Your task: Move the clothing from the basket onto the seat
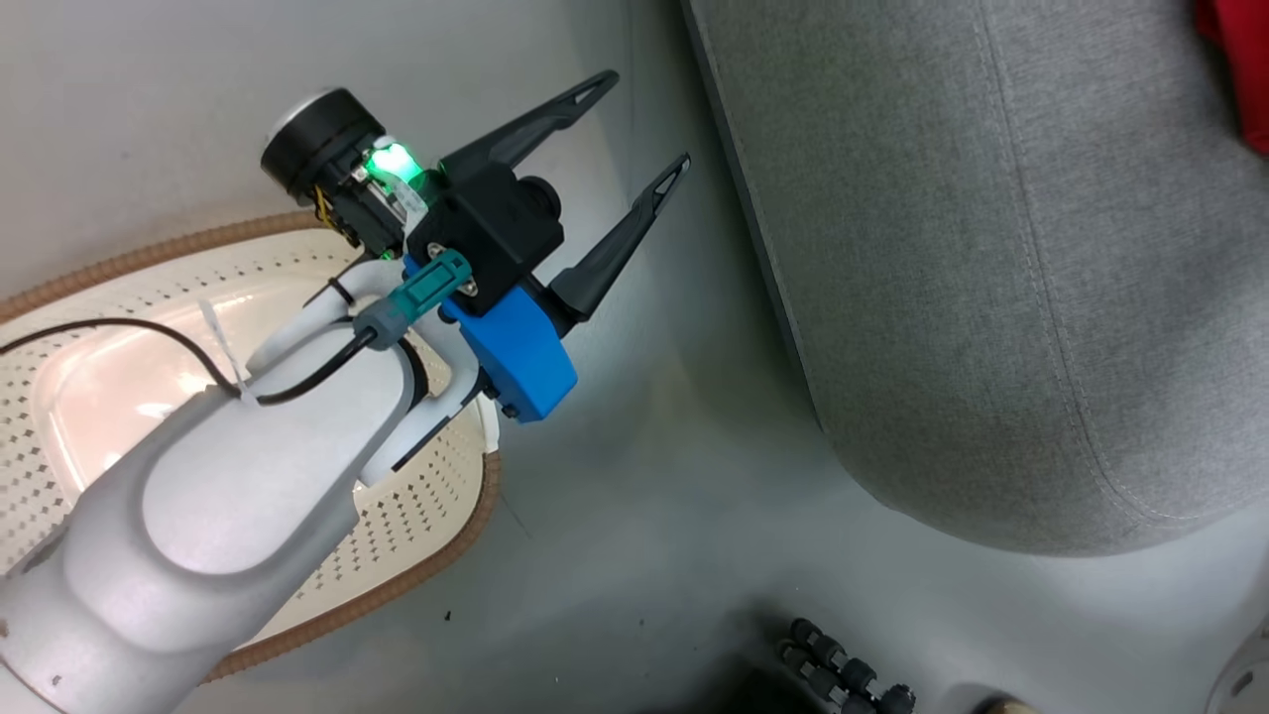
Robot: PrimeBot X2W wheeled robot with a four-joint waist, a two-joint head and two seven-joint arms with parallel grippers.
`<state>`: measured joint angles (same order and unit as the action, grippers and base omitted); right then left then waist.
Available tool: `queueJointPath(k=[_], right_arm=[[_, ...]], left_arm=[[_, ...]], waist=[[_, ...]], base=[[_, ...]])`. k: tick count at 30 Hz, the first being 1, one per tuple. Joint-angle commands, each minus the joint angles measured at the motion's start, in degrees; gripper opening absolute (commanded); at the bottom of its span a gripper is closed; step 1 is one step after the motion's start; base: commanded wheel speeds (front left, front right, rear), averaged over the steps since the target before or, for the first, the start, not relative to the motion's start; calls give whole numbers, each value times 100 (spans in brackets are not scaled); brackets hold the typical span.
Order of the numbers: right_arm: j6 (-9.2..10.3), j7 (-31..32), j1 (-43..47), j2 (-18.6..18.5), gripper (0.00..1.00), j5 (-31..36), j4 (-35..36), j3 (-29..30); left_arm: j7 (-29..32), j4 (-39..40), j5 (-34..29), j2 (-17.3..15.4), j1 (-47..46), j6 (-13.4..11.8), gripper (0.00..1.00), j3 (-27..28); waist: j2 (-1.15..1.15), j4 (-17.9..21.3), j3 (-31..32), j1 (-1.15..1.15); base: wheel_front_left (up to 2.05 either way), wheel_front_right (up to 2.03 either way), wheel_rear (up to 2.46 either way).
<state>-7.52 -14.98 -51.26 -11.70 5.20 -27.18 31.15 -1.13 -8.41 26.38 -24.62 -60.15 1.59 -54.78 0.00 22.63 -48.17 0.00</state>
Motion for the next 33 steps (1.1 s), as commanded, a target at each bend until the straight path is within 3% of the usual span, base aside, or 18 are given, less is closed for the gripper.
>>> queueJointPath(k=[1,9,18,27,33], right_arm=[[6,-28,160,8,100,-35,91,-1],[6,-28,960,269,100,30,623,-379],[6,-28,1692,50,100,-126,896,-1124],[6,-28,2090,52,100,-365,1140,-2147],[6,-21,2328,149,100,-468,1218,-2630]], left_arm=[[-64,-35,34,11,68,-27,100,-2],[-403,-331,205,133,405,-85,100,-8],[-1025,-875,641,350,914,-279,100,264],[-1403,-1232,950,479,1506,-558,100,994],[-1410,-966,634,673,2076,-609,100,1848]], waist=[[0,-25,126,0],[0,-68,850,0],[0,-460,1890,0],[0,-1042,2743,0],[0,-1526,3219,0]], base=[[0,0,0],[0,0,0],[0,0,0],[0,0,0],[0,0,0]])
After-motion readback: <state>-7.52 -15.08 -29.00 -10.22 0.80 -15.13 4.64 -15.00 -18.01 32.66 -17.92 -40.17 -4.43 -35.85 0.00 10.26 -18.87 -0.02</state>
